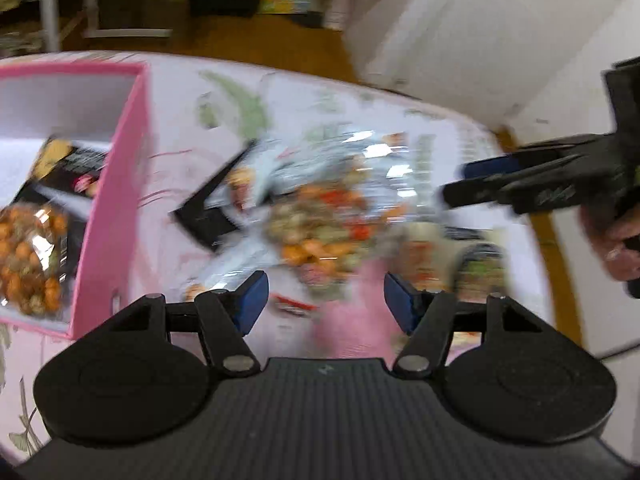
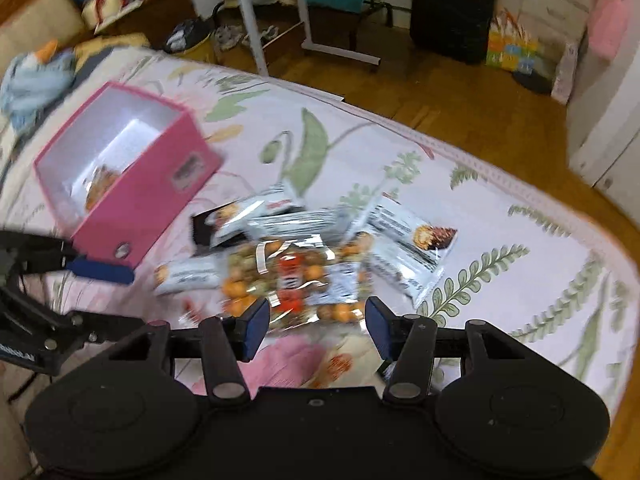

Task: Organize snacks
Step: 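Move both grippers back to the snack pile, right toward the white snack bars, then grasp the second clear coated-peanut bag with the left gripper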

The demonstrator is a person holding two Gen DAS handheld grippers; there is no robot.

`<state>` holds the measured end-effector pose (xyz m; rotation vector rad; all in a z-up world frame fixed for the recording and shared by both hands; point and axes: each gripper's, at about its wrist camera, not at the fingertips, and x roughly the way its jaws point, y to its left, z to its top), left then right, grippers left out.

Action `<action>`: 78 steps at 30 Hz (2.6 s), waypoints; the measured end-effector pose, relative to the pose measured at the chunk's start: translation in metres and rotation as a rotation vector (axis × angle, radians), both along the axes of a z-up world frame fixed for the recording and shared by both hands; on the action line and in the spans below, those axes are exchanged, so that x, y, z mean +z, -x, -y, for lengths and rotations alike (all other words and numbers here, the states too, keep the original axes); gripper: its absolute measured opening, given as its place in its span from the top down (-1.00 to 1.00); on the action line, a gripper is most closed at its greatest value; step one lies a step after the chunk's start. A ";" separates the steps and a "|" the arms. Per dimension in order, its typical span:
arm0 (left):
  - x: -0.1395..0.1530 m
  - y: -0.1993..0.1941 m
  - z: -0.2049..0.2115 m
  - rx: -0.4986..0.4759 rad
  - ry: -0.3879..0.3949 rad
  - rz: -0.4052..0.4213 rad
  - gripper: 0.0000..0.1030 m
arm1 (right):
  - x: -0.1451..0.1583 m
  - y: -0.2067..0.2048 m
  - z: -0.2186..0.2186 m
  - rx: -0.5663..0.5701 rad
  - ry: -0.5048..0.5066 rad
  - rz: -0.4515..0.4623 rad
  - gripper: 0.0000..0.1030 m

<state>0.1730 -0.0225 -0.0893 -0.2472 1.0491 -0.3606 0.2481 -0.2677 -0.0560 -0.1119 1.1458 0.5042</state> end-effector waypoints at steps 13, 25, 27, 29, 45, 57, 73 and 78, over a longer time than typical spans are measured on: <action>-0.054 -0.008 -0.007 0.097 0.031 0.011 -0.21 | -0.070 -0.052 0.028 -0.043 -0.157 -0.129 -0.13; -0.083 -0.007 0.001 0.096 0.126 0.014 0.04 | -0.068 -0.041 0.008 0.043 -0.137 -0.205 0.36; -0.080 -0.006 0.004 0.100 0.116 0.037 0.04 | -0.070 -0.041 0.010 0.032 -0.143 -0.214 0.34; -0.077 -0.006 0.008 0.101 0.095 0.054 0.04 | -0.073 -0.042 0.010 0.018 -0.141 -0.215 0.30; -0.066 -0.017 0.023 0.020 0.080 -0.006 0.01 | -0.070 -0.018 -0.019 -0.011 -0.076 -0.189 0.24; -0.022 0.014 0.010 -0.120 -0.013 -0.031 0.01 | -0.035 0.036 -0.039 -0.133 -0.093 -0.211 -0.08; 0.014 0.088 -0.061 -0.096 0.017 -0.086 -0.01 | 0.010 0.123 -0.102 -0.099 -0.118 -0.181 -0.09; 0.043 0.101 -0.102 -0.069 0.025 -0.058 -0.01 | 0.039 0.131 -0.131 -0.013 -0.156 -0.147 -0.07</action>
